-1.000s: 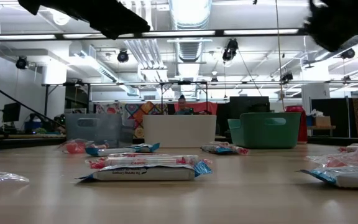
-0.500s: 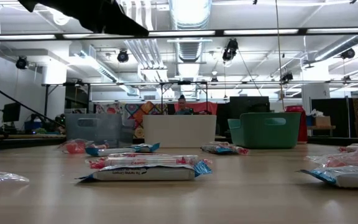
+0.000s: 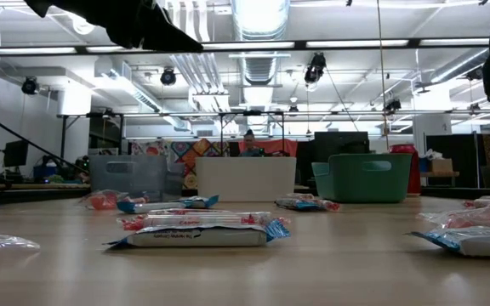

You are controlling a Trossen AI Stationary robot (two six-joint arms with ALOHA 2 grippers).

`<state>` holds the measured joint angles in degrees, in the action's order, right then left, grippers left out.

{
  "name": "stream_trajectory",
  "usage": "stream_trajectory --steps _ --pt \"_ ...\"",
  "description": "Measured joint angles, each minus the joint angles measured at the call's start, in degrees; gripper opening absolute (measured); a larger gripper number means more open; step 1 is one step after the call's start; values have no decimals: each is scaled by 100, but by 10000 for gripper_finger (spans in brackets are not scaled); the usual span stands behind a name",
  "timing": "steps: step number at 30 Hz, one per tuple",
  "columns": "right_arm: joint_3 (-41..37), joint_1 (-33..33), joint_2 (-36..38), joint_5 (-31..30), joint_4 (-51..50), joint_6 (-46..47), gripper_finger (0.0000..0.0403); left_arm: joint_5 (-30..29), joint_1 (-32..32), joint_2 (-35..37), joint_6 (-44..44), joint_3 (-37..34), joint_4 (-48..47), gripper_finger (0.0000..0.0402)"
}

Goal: Sort candy
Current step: Put the white chocolate into the gray bin

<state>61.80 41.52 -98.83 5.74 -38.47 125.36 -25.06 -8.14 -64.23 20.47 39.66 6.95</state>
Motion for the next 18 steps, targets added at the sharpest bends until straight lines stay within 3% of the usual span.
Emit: stream_trajectory --steps 4,9,18 --pt "-7 -2 0 -38 -71 3 172 2 0 -15 -49 0 -77 77" --pt "-20 -2 -9 -418 -82 -26 112 4 0 -15 -149 0 -106 77" --pt "-17 -4 21 -446 -70 -295 21 18 0 -33 -268 -4 -200 77"
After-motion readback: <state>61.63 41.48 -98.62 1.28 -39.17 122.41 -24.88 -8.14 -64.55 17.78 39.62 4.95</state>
